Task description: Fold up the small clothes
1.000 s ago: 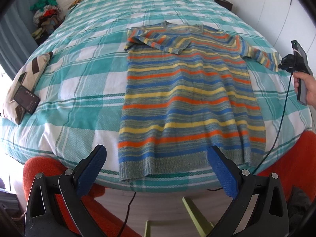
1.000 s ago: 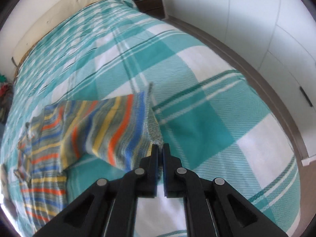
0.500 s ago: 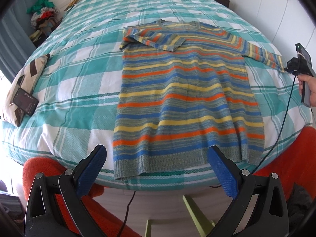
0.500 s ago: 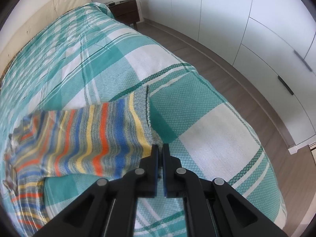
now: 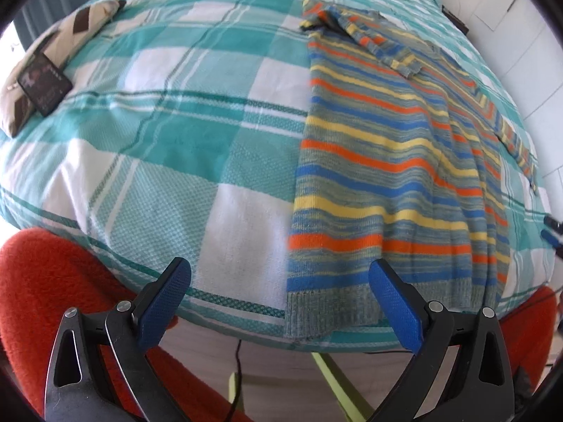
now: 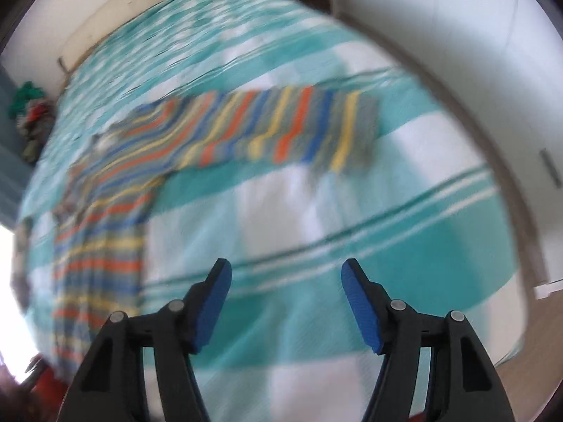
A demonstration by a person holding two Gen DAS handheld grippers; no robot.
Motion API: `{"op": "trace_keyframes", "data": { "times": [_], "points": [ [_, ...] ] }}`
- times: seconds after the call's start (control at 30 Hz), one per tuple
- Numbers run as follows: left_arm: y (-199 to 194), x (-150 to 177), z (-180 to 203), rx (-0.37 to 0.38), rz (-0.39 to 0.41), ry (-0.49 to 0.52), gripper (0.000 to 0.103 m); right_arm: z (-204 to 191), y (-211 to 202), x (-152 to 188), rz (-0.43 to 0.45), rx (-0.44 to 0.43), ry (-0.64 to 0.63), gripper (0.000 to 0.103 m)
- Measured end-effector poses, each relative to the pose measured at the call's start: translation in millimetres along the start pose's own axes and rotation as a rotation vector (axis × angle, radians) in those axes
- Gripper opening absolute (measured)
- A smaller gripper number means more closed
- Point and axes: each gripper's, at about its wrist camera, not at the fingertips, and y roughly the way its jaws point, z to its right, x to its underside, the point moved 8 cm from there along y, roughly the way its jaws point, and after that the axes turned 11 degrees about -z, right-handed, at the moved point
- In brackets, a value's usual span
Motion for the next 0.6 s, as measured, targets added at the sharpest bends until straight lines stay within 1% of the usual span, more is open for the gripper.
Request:
{"op": "trace_keyframes", "data": {
  "times": [0.03, 0.07, 0.1, 0.13, 0.17, 0.2, 0.23, 0.27, 0.3, 0.33, 0.37, 0.4, 0.43, 0.5, 0.57, 0.6],
  "points": [
    [8.4, 0.4, 4.5, 0.038, -0.021, 0.009, 0.100, -24.7, 16.2, 26.5, -0.068, -0.102, -0.023, 0.059],
    [15.7, 1.9, 11.5, 0.070, -0.043, 0.023, 0.100, -46.9, 32.0, 50.9, -0.128, -0.169, -0.051, 0.058],
    [22.6, 3.9, 19.1, 0.088, -0.064, 0.042, 0.100, -66.9, 48.5, 73.8, -0.180, -0.207, -0.084, 0.056],
    [28.2, 5.6, 26.5, 0.081, -0.076, 0.069, 0.099, -84.3, 65.1, 92.7, -0.230, -0.230, -0.122, 0.054],
    [31.3, 7.3, 32.2, 0.051, -0.075, 0.097, 0.099, -97.9, 80.5, 107.8, -0.277, -0.231, -0.163, 0.050],
    [31.3, 8.9, 37.0, 0.016, -0.066, 0.126, 0.092, -108.1, 94.3, 121.0, -0.320, -0.203, -0.213, 0.029],
    [29.6, 11.2, 41.3, -0.002, -0.061, 0.155, 0.078, -111.5, 100.7, 129.0, -0.341, -0.155, -0.246, 0.005],
    [26.8, 13.5, 43.8, -0.008, -0.059, 0.178, 0.070, -110.6, 97.7, 129.8, -0.329, -0.122, -0.256, 0.005],
    [22.8, 15.5, 44.2, -0.011, -0.056, 0.189, 0.053, -105.8, 88.6, 128.0, -0.311, -0.100, -0.249, 0.005],
    [19.2, 17.5, 43.1, -0.007, -0.057, 0.189, 0.040, -96.4, 75.6, 123.7, -0.285, -0.067, -0.233, 0.005],
    [16.2, 19.8, 41.2, 0.008, -0.063, 0.179, 0.036, -84.6, 59.6, 118.0, -0.255, -0.025, -0.220, 0.005],
    [14.5, 21.7, 39.2, 0.026, -0.070, 0.165, 0.029, -70.8, 44.3, 110.6, -0.229, 0.031, -0.211, 0.005],
    [13.7, 24.2, 38.8, 0.043, -0.077, 0.155, 0.025, -57.3, 30.5, 106.9, -0.209, 0.093, -0.210, 0.005],
    [16.5, 28.7, 42.1, 0.041, -0.088, 0.161, 0.020, -38.9, 19.6, 99.9, -0.205, 0.136, -0.191, 0.005],
    [23.3, 26.1, 40.2, 0.003, -0.086, 0.181, 0.018, -27.5, 28.7, 96.5, -0.217, 0.212, -0.189, 0.003],
    [25.6, 24.6, 42.9, -0.017, -0.085, 0.196, 0.016, -26.2, 39.9, 93.1, -0.230, 0.240, -0.194, 0.003]
  ]
}}
